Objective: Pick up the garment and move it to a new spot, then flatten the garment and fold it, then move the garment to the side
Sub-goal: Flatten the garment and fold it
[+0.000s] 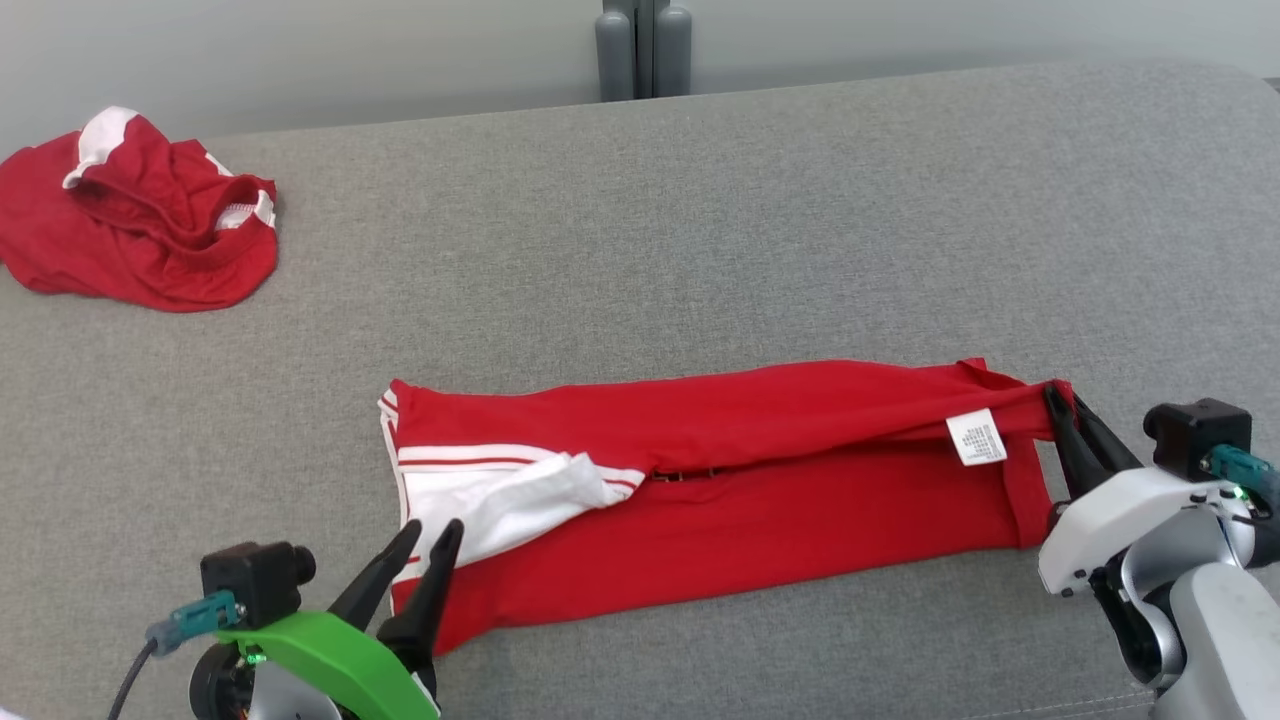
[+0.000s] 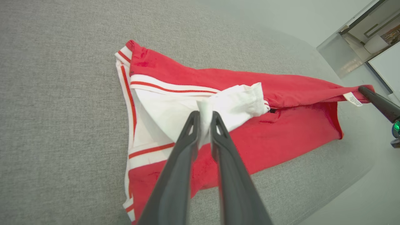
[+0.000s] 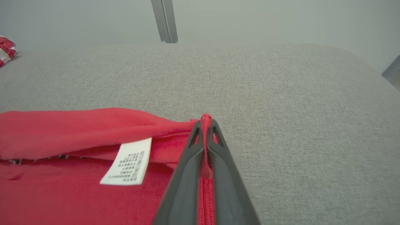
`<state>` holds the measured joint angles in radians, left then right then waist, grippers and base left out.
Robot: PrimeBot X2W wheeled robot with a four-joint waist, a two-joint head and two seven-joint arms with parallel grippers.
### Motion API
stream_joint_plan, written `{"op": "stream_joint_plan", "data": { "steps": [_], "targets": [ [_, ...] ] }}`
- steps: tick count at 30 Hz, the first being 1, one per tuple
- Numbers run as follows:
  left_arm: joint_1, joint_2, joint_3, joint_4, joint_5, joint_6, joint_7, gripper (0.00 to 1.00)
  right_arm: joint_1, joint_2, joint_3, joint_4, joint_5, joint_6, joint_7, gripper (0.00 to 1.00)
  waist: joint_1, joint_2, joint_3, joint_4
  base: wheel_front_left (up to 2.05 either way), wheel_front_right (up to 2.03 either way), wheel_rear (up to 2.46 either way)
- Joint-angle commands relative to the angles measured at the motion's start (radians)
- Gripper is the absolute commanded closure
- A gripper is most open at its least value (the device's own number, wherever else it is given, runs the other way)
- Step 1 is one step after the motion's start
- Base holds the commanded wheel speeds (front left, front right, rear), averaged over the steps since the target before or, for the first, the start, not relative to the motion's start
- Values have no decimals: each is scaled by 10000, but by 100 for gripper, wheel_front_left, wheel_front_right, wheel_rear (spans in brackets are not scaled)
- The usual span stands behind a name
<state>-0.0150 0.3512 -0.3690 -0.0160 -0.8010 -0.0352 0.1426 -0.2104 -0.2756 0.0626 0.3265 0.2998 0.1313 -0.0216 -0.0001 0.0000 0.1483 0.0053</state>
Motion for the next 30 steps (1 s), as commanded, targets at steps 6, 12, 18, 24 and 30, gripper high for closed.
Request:
{"op": "stream_joint_plan", "data": {
  "steps": [6,12,18,24,30],
  "targets": [
    [672,-333,652,125,843,583,-2205,0,1111,638,-1050,-357,-331,-12,-664,0,1,0,-197,88,0,0,0],
    [689,-831,1050,448,1490,1215,-3661,0,1620,1035,-1783,-783,-523,-12,-686,0,1,0,-350,141,0,0,0],
    [287,-1055,769,872,1919,1222,-3850,0,1179,1121,-1676,-700,-635,-12,66,0,1,0,-436,291,0,0,0],
    [61,-1226,518,1237,2282,1303,-3925,0,656,876,-1583,480,-674,-12,1201,0,1,0,-429,734,0,0,0],
    [36,-1280,548,1403,2309,1313,-3987,0,257,648,-1630,1817,-617,-12,1712,0,1,0,-359,1191,0,0,0]
  ]
}}
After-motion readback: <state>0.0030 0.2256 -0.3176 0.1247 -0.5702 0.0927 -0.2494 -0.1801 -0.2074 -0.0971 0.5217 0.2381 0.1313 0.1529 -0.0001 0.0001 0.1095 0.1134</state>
